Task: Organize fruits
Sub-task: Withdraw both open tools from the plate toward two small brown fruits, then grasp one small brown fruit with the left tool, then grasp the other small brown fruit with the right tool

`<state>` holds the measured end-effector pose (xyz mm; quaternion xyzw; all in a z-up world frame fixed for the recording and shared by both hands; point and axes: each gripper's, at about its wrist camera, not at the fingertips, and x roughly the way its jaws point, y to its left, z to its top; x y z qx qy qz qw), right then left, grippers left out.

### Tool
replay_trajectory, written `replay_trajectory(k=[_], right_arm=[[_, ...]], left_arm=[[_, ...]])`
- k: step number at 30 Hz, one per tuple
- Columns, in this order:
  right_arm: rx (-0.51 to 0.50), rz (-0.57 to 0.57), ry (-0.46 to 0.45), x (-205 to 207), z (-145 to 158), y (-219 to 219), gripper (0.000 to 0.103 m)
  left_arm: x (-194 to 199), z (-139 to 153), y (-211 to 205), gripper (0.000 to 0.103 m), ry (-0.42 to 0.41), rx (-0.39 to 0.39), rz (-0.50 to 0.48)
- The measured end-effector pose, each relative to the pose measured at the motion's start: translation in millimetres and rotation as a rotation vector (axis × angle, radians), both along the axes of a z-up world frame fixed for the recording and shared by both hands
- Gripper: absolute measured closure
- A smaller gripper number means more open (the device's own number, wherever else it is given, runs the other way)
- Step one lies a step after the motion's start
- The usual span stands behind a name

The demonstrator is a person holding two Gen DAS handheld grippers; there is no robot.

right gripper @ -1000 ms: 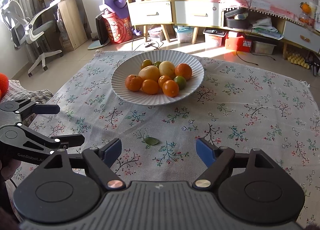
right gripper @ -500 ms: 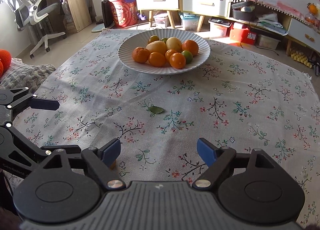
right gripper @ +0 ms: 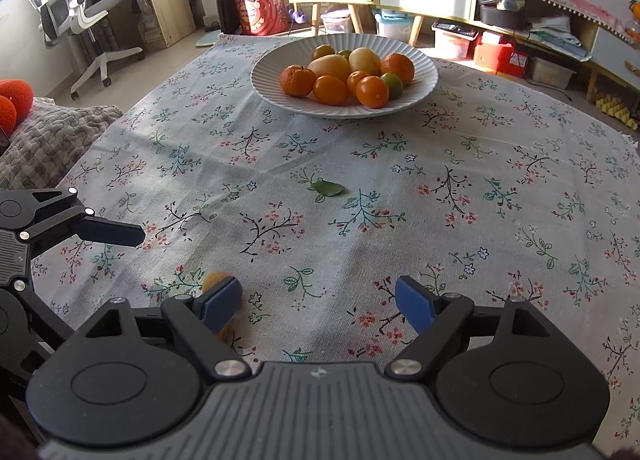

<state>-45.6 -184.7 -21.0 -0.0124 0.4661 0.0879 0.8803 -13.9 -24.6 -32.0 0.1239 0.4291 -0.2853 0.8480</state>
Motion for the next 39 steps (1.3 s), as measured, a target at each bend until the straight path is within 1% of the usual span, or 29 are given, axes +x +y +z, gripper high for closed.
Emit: replay_trajectory(k=[1, 6, 12, 17, 19, 20, 22, 25, 32, 39], right_arm=[[0.000, 0.002, 0.000, 0, 0, 0, 0.020], [0.001, 0.010, 0.002, 0, 0, 2, 0.021], [-0.001, 0.017, 0.007, -1, -1, 3, 0.021], [-0.005, 0.020, 0.013, -1, -3, 3, 0.021], [-0.006, 0.022, 0.014, -2, -3, 3, 0.021], [-0.006, 0.022, 0.014, -2, -3, 3, 0.021], [-0.005, 0.022, 0.016, -2, -4, 3, 0.021], [-0.004, 0.023, 0.017, -3, -4, 3, 0.021], [-0.004, 0.024, 0.021, -2, -5, 4, 0.022], [0.002, 0.028, 0.032, 2, -7, 8, 0.025]], left_arm=[[-2, -1, -1, 0.023, 0.006, -0.001, -0.011], [-4, -5, -9, 0.037, 0.026, -0.017, -0.046], [-3, -8, -15, 0.055, 0.052, -0.060, -0.072], [-1, -12, -19, 0.067, 0.066, -0.079, -0.077], [-1, -12, -20, 0.074, 0.066, -0.081, -0.075], [0, -12, -20, 0.075, 0.064, -0.081, -0.074], [0, -12, -20, 0.084, 0.060, -0.077, -0.072], [2, -12, -20, 0.084, 0.072, -0.077, -0.070], [-1, -8, -14, 0.084, 0.069, -0.049, -0.083], [3, 1, 5, 0.084, 0.058, -0.026, -0.035]])
